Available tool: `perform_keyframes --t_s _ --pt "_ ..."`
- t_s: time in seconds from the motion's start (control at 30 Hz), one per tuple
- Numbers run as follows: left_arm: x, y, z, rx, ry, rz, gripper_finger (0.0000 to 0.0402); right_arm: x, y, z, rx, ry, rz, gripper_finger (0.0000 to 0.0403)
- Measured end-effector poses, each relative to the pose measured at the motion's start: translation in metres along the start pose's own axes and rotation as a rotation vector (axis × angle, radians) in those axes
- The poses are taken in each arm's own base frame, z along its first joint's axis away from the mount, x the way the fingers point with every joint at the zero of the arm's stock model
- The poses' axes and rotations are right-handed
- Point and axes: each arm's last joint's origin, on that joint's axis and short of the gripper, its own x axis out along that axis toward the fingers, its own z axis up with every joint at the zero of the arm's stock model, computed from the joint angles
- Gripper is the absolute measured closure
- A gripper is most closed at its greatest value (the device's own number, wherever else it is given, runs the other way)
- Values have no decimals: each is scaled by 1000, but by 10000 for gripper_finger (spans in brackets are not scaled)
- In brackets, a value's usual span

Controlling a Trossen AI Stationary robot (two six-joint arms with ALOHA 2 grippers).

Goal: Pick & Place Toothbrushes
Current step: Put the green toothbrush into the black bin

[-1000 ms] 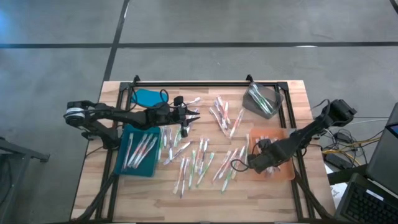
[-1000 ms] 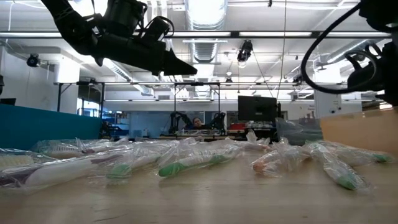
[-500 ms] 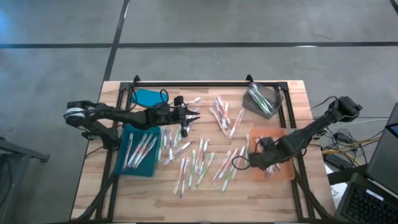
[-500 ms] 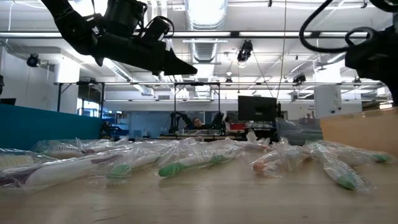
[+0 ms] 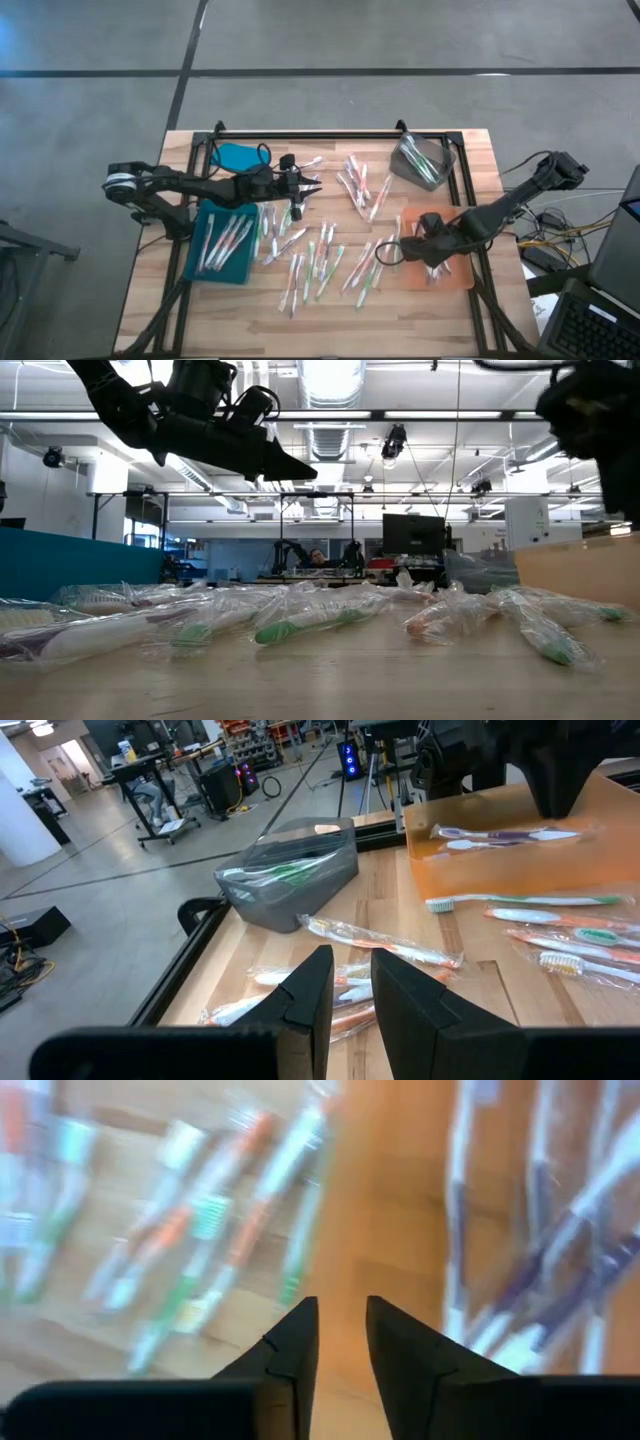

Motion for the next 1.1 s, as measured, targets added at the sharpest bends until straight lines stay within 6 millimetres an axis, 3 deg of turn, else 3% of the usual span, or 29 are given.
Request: perform_keyframes --t_s 0.3,0.53,1.1 --pt "0 0 0 0 0 0 327 -34 26 6 -99 -167 192 364" --pt "0 0 0 0 0 0 327 -52 54 9 -195 -220 236 375" --pt "0 0 0 0 1 -1 327 -59 132 -7 -382 -251 227 376"
